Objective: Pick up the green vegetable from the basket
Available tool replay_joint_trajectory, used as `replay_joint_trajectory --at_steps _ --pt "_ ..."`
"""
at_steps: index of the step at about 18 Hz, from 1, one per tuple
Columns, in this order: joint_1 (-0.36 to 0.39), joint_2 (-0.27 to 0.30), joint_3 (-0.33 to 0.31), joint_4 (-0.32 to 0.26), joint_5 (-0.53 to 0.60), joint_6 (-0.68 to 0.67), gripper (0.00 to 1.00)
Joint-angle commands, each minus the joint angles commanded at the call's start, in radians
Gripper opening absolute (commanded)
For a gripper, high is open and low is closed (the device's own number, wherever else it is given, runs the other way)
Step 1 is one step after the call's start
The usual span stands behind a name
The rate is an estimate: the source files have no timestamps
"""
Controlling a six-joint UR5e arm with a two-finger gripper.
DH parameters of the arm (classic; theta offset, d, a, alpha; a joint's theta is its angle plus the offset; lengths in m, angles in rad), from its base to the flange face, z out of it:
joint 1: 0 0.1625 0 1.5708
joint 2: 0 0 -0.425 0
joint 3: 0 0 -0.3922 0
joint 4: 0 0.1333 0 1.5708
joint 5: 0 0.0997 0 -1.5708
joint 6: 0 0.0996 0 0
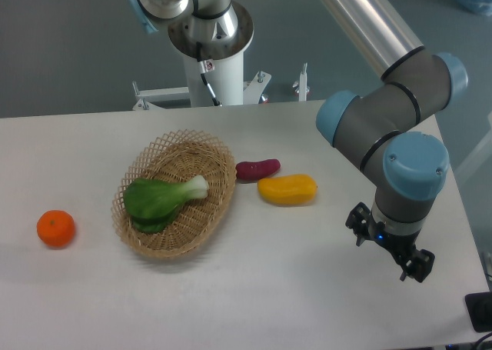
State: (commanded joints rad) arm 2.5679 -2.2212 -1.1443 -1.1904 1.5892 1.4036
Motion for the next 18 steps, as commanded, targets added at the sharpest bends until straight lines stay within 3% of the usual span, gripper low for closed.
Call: replay_joint_trajectory --at_steps 7,12,15,18 --pt "0.000 0.008 -0.024 0.005 0.000 -0.002 1.00" --pt "-0.005 0.017 -0.051 0.041 0.002 -0.044 1.00" --pt "-0.011 0.050 -0.107 0.067 -0.001 -0.051 1.00" --pt "-0.020 0.113 -0.213 0.077 -0.005 -0.052 1.00"
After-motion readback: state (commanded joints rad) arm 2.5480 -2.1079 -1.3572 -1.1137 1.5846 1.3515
